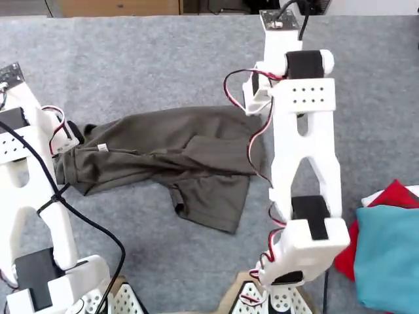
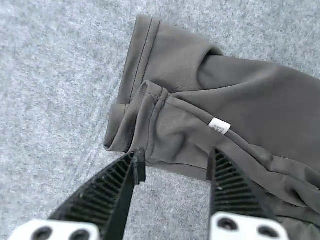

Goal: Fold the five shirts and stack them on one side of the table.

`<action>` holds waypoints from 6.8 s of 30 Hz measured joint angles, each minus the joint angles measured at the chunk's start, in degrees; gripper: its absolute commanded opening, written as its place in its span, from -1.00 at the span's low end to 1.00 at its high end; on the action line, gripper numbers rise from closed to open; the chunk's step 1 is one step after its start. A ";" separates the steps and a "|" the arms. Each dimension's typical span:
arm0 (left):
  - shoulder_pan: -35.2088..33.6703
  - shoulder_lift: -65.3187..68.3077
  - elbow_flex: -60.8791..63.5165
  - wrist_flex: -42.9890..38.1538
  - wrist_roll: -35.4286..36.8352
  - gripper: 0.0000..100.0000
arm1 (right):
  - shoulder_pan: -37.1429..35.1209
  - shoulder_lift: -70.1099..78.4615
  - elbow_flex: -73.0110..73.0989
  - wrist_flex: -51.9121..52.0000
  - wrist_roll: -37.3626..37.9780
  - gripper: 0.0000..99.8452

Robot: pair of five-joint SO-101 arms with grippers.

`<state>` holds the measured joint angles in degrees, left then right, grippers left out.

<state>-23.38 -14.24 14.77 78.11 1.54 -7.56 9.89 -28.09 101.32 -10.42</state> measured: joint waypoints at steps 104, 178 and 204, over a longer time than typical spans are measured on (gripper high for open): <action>-0.44 -0.18 0.62 2.02 8.70 -0.56 | 0.70 31.91 -10.55 -4.66 -14.42 -0.99; -0.44 -0.18 0.79 4.13 8.70 -0.55 | 3.87 37.63 -15.12 -1.05 -10.46 -0.84; -0.44 -0.18 0.79 4.13 8.70 -0.55 | 6.42 37.98 -15.30 -1.05 -8.18 -0.75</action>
<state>-23.82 -14.42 15.56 82.24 10.24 -1.14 47.87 -43.38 100.26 -18.59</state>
